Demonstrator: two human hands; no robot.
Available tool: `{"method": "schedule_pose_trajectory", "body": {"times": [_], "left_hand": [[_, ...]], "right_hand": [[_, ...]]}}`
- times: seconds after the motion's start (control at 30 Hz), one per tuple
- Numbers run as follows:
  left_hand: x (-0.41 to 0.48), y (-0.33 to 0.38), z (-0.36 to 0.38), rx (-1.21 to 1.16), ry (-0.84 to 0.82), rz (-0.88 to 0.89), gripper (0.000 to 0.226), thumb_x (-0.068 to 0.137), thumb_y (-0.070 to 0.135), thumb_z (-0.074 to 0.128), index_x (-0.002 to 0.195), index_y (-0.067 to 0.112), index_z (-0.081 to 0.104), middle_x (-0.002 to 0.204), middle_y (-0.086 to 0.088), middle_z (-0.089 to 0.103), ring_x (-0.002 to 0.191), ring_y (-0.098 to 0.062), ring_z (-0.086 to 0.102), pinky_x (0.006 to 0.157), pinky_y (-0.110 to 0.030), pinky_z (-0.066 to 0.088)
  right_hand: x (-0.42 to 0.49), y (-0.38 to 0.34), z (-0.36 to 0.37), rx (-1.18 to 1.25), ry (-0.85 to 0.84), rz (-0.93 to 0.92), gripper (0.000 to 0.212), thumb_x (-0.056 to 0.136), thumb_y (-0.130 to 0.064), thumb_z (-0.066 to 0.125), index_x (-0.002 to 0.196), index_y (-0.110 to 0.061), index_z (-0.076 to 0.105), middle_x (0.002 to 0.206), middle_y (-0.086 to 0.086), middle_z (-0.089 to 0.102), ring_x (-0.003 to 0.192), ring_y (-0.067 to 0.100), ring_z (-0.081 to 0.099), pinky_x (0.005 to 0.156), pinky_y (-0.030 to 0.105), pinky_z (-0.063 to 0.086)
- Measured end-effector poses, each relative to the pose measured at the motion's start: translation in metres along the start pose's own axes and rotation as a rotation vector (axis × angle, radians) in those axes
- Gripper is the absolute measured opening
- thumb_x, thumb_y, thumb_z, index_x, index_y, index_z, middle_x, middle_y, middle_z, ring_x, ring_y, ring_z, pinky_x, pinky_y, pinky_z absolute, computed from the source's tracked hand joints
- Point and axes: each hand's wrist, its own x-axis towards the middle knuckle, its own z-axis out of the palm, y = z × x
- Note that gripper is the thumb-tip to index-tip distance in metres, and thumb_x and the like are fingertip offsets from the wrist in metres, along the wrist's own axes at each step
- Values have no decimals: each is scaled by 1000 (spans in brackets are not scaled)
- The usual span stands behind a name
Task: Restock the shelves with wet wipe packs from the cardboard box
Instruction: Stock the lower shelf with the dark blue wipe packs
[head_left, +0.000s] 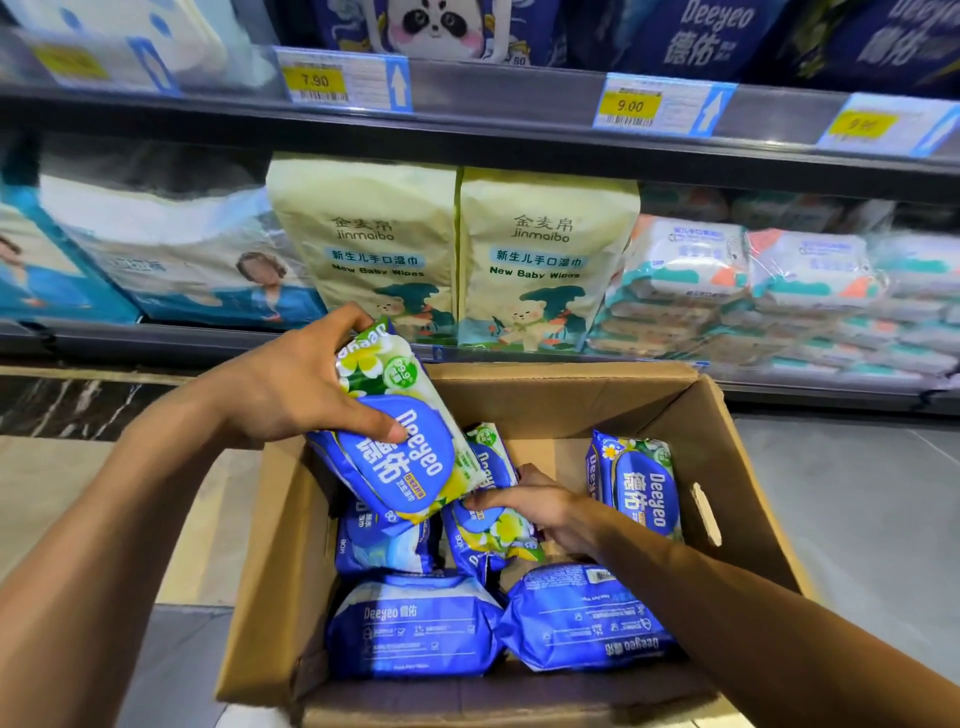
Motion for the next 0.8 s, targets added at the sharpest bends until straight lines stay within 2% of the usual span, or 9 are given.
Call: {"method": "schedule_pose_trajectory", "body": {"times": [0.1, 0.2, 0.33, 0.4, 0.5, 0.6, 0.67, 0.73, 0.8], "left_hand": [[-5, 4, -5, 8, 66, 9, 83, 43, 33, 96, 112, 28, 50, 93, 9, 77, 81, -10, 75, 70, -30, 61], [-7, 18, -11, 16, 196, 48, 89, 42, 37, 94, 117, 24, 48, 91, 9, 73, 75, 6, 68, 69, -11, 52], [-2, 45, -20, -119, 395, 159, 91, 21, 71, 90, 99, 39, 55, 85, 26, 72, 70, 14, 64, 71, -16, 54], [6, 67, -16, -271, 480, 254, 80, 28, 60, 93, 95, 38, 55, 86, 30, 72, 71, 14, 65, 71, -16, 56], [18, 107, -7, -551, 504, 364, 76, 43, 37, 92, 110, 24, 61, 101, 13, 77, 87, -5, 73, 80, -29, 62], [21, 148, 0, -700, 484, 440, 108, 40, 47, 95, 133, 7, 57, 118, -5, 74, 106, -30, 72, 87, -54, 58], [19, 169, 4, -744, 497, 476, 106, 45, 42, 95, 135, 6, 54, 118, -7, 74, 102, -28, 73, 85, -54, 59], [15, 188, 11, -764, 531, 474, 94, 54, 33, 91, 136, 6, 53, 117, -7, 74, 91, -20, 75, 76, -45, 63], [9, 201, 18, -798, 577, 466, 87, 58, 28, 89, 134, 10, 53, 117, -6, 74, 82, -14, 75, 66, -34, 63]], "right_hand": [[-11, -7, -11, -88, -2, -96, 100, 48, -57, 95, 131, -19, 54, 126, -2, 69, 115, 17, 66, 102, 42, 53], [-53, -33, -46, -243, -75, -221, 51, 67, -34, 91, 112, -16, 73, 111, 2, 79, 98, 12, 72, 101, 41, 55], [-129, -93, -114, -514, -100, -285, 54, 63, -29, 90, 112, -18, 71, 105, -4, 78, 88, 5, 69, 85, 26, 58], [-162, -128, -151, -634, -39, -295, 43, 71, -19, 89, 110, -22, 71, 98, -10, 78, 84, 2, 70, 76, 20, 57], [-214, -171, -195, -720, 137, -281, 40, 73, -17, 89, 110, -17, 74, 94, -4, 80, 80, 9, 73, 66, 25, 60], [-264, -184, -219, -731, 295, -338, 53, 63, -28, 94, 112, -19, 74, 103, 6, 79, 86, 20, 76, 74, 41, 65], [-294, -179, -231, -707, 369, -434, 51, 60, -29, 94, 108, -24, 76, 101, 1, 80, 90, 17, 76, 81, 44, 64], [-318, -168, -250, -591, 381, -511, 40, 65, -15, 92, 103, -22, 79, 93, -2, 81, 81, 7, 73, 72, 33, 62], [-334, -161, -267, -550, 394, -552, 42, 65, -12, 92, 104, -21, 79, 96, 4, 81, 82, 11, 70, 74, 39, 64]]}}
